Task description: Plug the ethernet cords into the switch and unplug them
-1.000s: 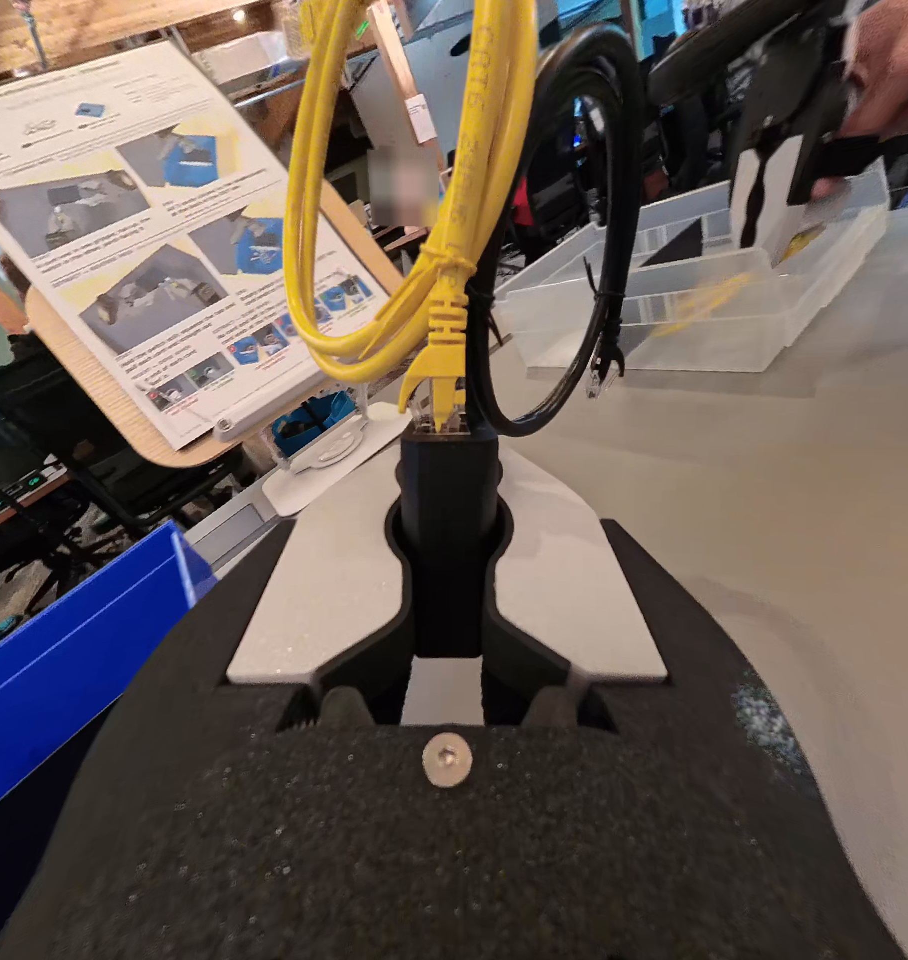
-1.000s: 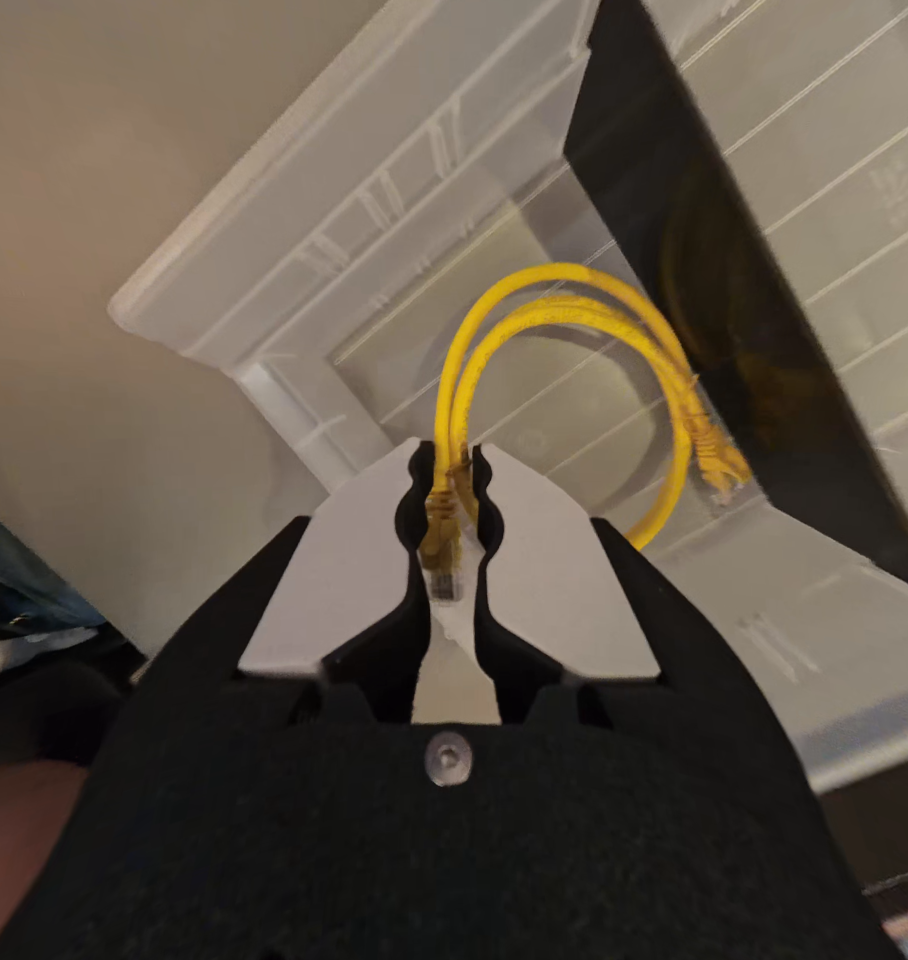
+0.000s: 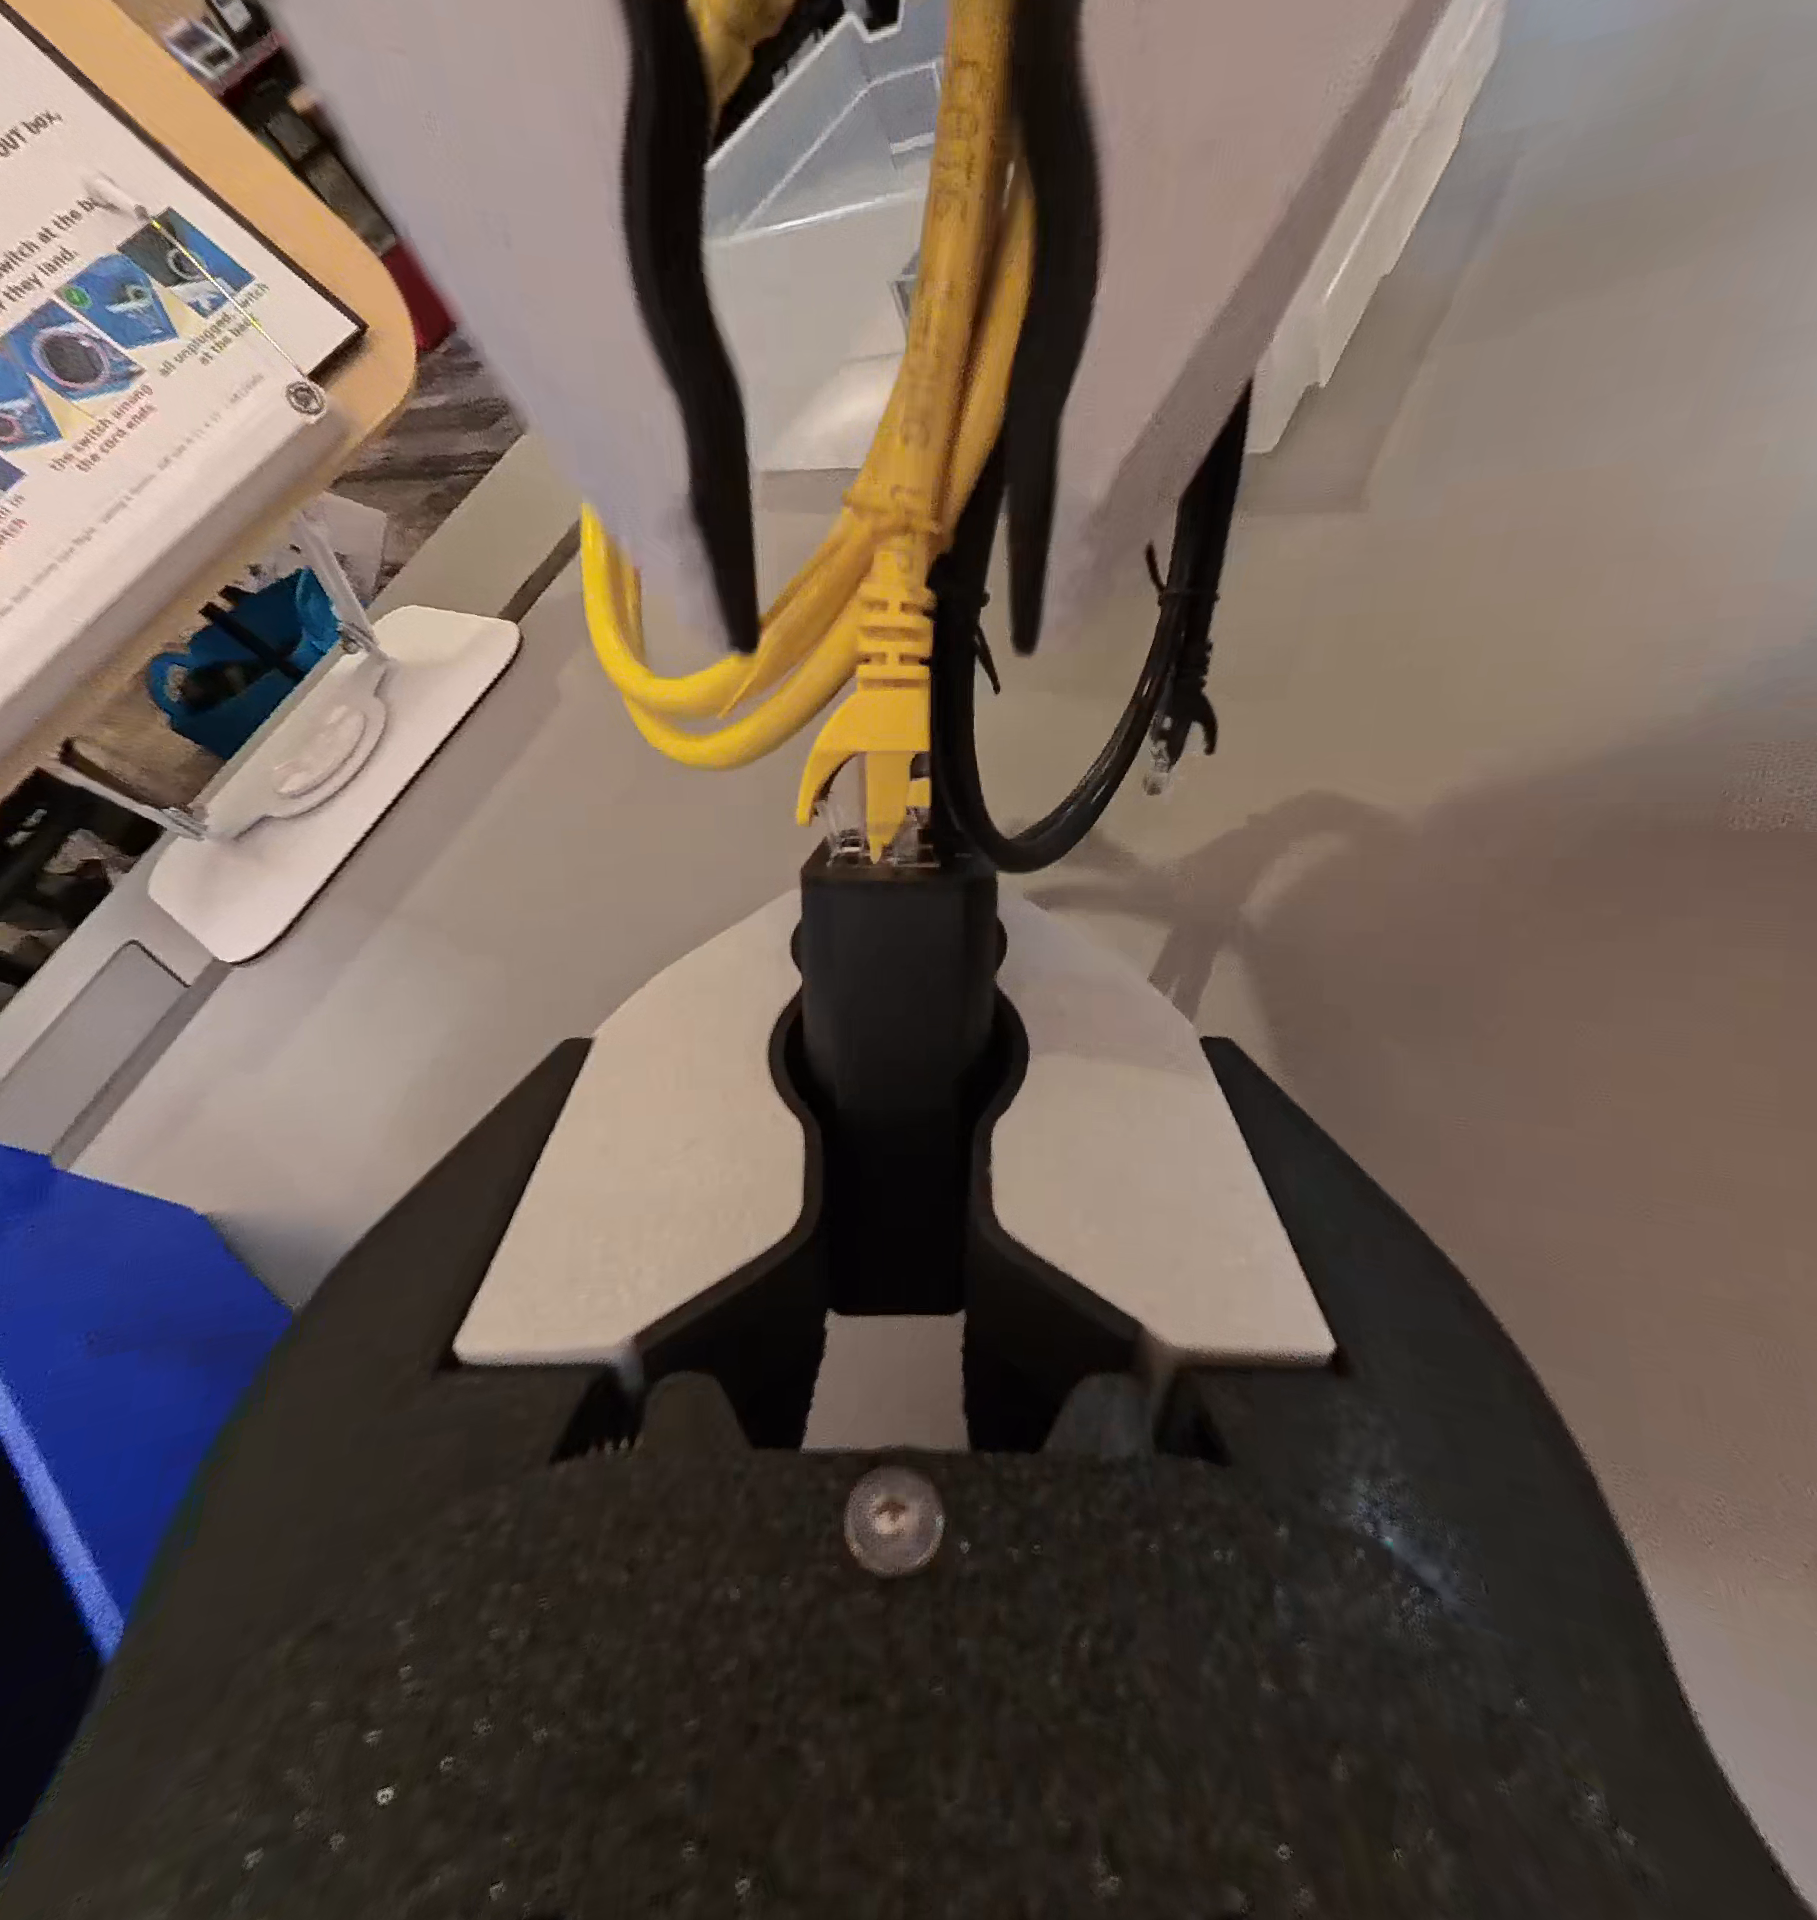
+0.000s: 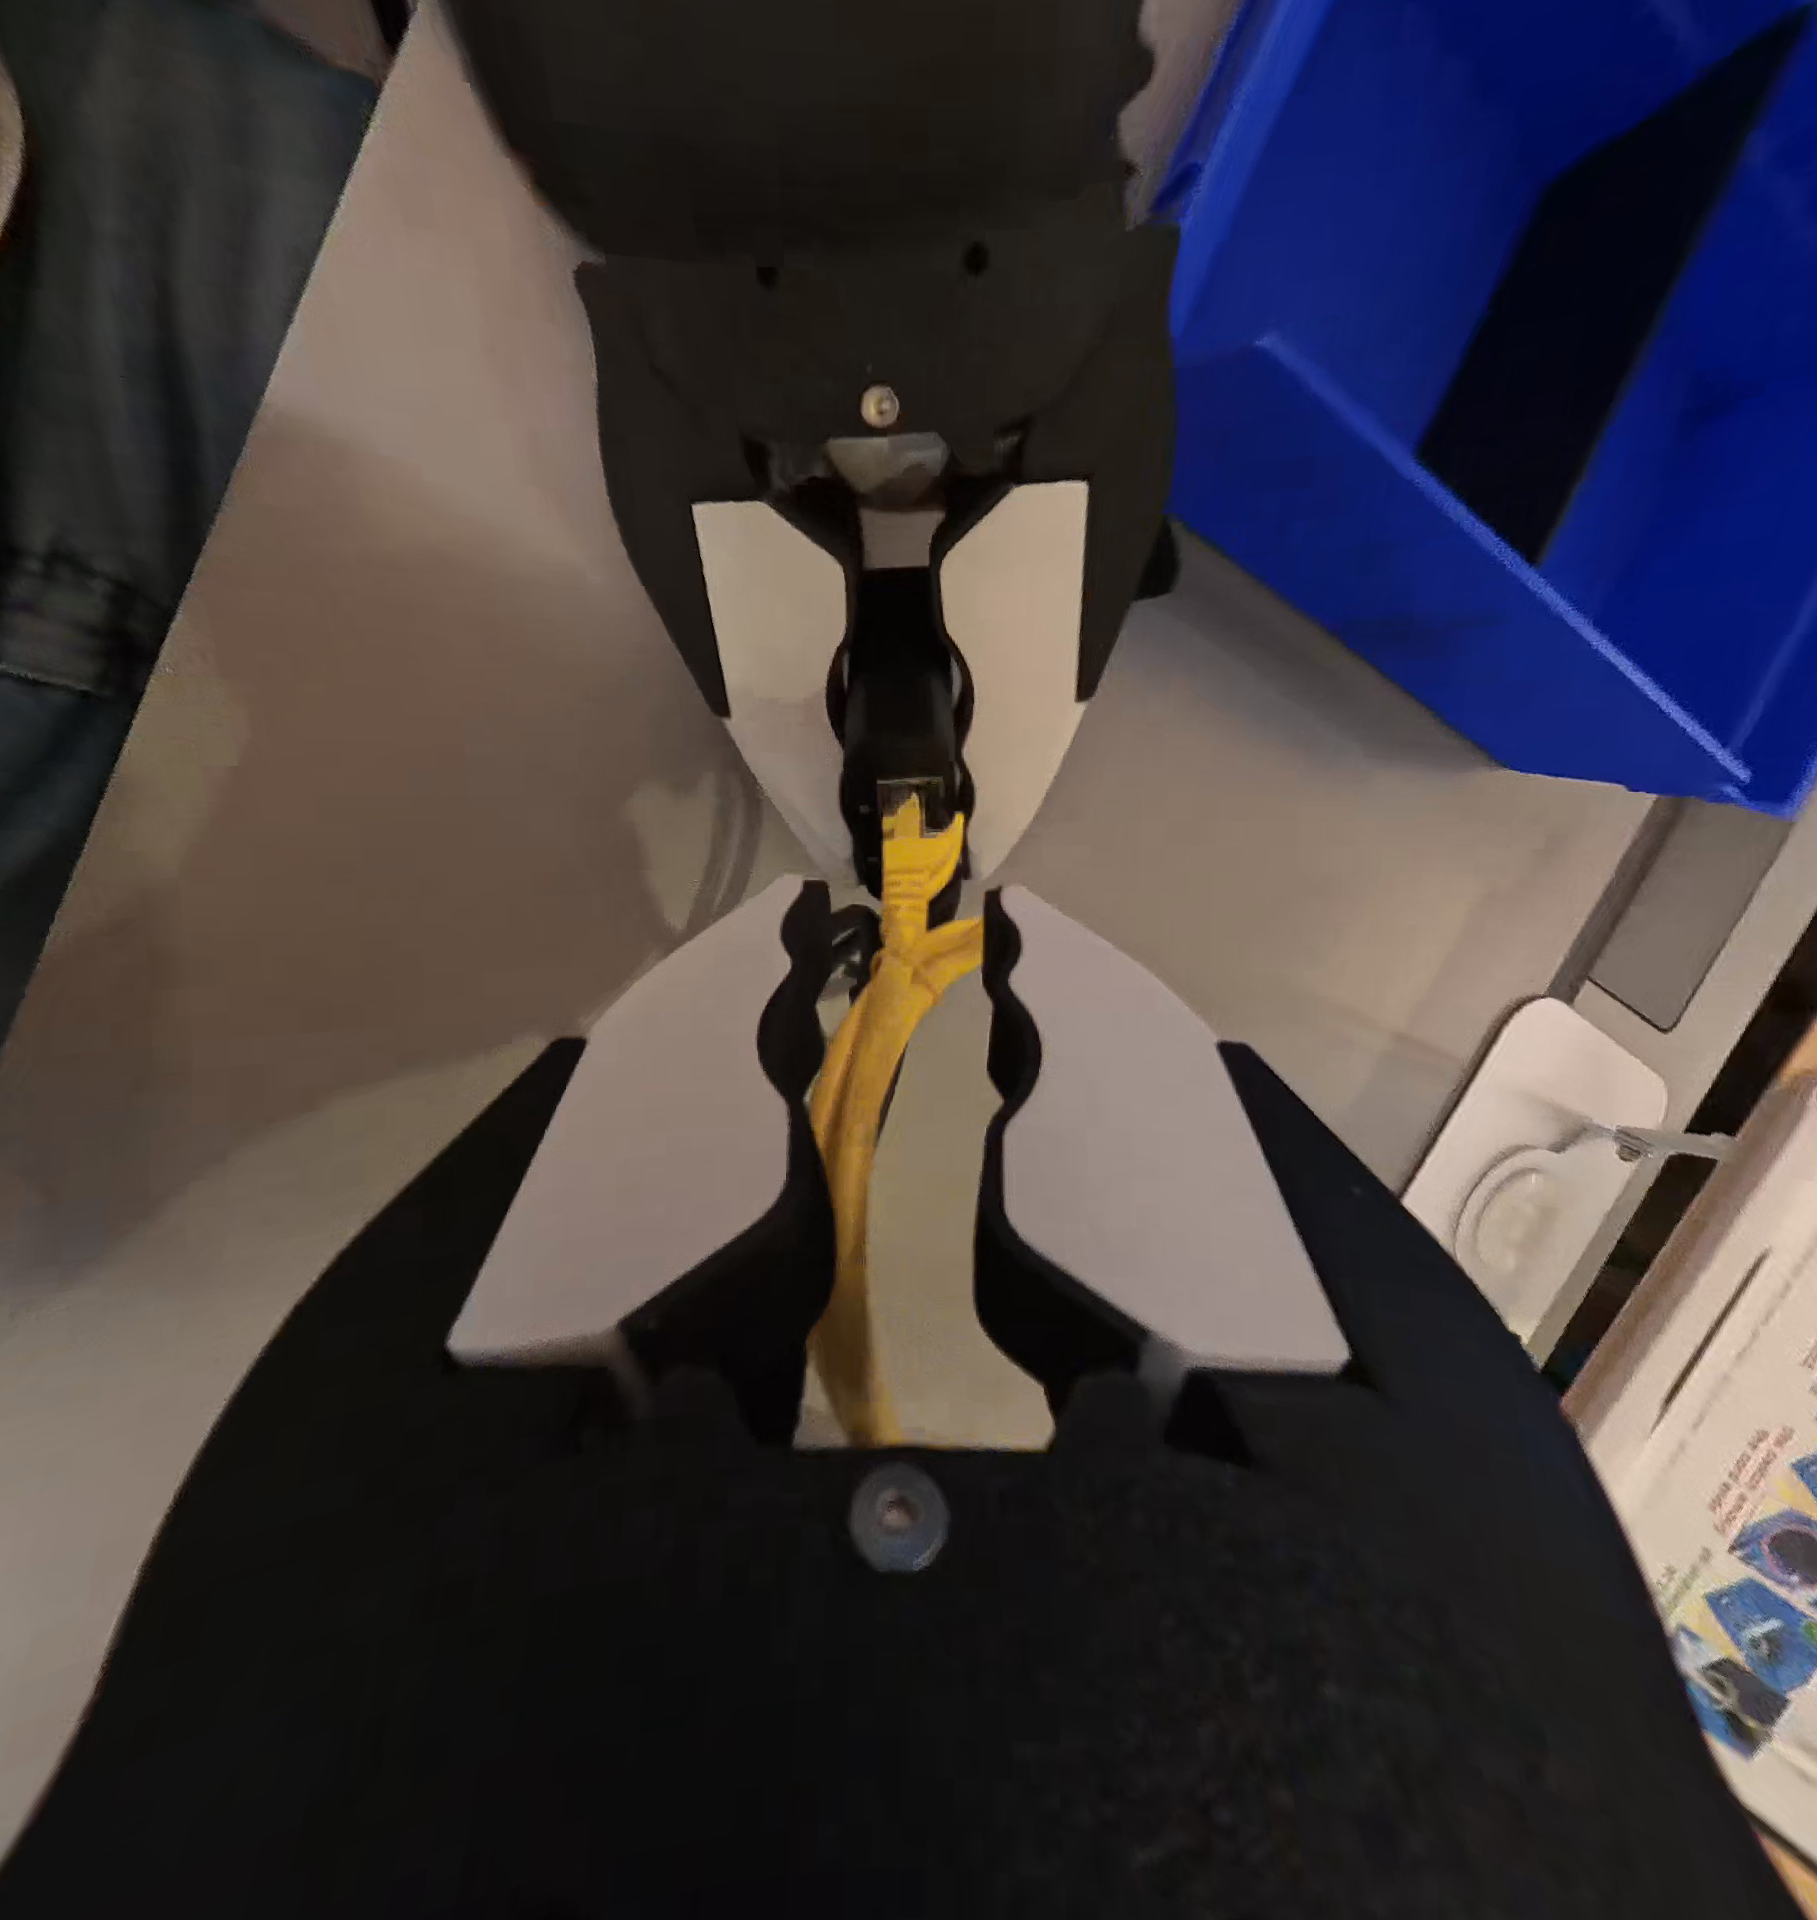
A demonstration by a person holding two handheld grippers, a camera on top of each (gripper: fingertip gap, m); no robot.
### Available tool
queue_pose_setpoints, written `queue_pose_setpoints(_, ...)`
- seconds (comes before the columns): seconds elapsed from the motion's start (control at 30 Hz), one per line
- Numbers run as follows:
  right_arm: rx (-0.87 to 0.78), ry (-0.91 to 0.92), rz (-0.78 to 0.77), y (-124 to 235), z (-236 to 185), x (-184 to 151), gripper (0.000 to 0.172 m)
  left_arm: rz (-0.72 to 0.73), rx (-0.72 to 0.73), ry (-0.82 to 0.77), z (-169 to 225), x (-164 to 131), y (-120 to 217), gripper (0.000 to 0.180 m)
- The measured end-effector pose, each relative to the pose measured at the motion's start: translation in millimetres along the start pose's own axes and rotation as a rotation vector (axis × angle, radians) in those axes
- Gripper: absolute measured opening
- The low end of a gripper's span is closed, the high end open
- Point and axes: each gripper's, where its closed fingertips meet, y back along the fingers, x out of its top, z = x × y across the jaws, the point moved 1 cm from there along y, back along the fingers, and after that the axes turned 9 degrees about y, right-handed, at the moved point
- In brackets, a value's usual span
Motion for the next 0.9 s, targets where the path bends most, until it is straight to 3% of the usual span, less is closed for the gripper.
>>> queue_pose_setpoints(0.1, 0.045, 0.026, -0.056, -14, 1, -4, 0.032, -0.007, 0.021, -0.02, -1, -2, 0, 0.026)
queue_pose_setpoints(0.23, 0.073, 0.043, 0.004, -24, -2, 1, 0.029, -0.015, 0.052, -0.059, -4, -6, -1, 0.025)
queue_pose_setpoints(0.4, -0.009, 0.091, 0.029, -22, 1, 3, 0.015, 0.0, 0.051, -0.058, -2, -1, 0, 0.026)
queue_pose_setpoints(0.9, 0.007, 0.055, -0.058, -22, -6, -4, 0.012, -0.037, -0.01, 0.023, 6, -1, -7, 0.025)
